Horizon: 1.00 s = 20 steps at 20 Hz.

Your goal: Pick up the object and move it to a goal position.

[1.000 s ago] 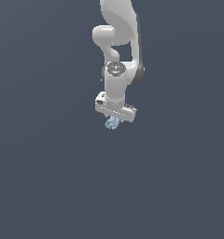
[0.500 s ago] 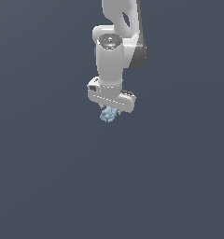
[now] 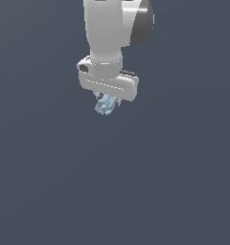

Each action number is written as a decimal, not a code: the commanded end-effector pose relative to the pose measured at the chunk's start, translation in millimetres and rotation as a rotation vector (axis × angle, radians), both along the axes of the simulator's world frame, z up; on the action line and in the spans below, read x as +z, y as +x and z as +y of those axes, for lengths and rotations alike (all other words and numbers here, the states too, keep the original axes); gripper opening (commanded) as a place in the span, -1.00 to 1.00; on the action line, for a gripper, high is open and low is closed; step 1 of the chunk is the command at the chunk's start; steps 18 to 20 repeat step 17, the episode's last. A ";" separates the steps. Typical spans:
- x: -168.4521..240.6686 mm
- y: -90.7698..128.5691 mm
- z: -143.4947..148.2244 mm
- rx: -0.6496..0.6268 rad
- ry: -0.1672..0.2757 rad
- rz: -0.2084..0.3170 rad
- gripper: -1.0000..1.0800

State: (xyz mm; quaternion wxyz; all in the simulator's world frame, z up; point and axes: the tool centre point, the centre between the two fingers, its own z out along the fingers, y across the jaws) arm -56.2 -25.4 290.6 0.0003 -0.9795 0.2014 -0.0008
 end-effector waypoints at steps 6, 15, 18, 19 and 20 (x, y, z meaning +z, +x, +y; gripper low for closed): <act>51.3 13.7 -10.6 0.000 0.000 0.001 -1.00; 75.5 21.7 -15.8 0.000 0.000 0.001 -1.00; 76.3 22.0 -15.9 0.000 0.000 0.001 -1.00; 76.3 22.0 -15.9 0.000 0.000 0.001 -1.00; 76.3 22.0 -15.9 0.000 0.000 0.001 -1.00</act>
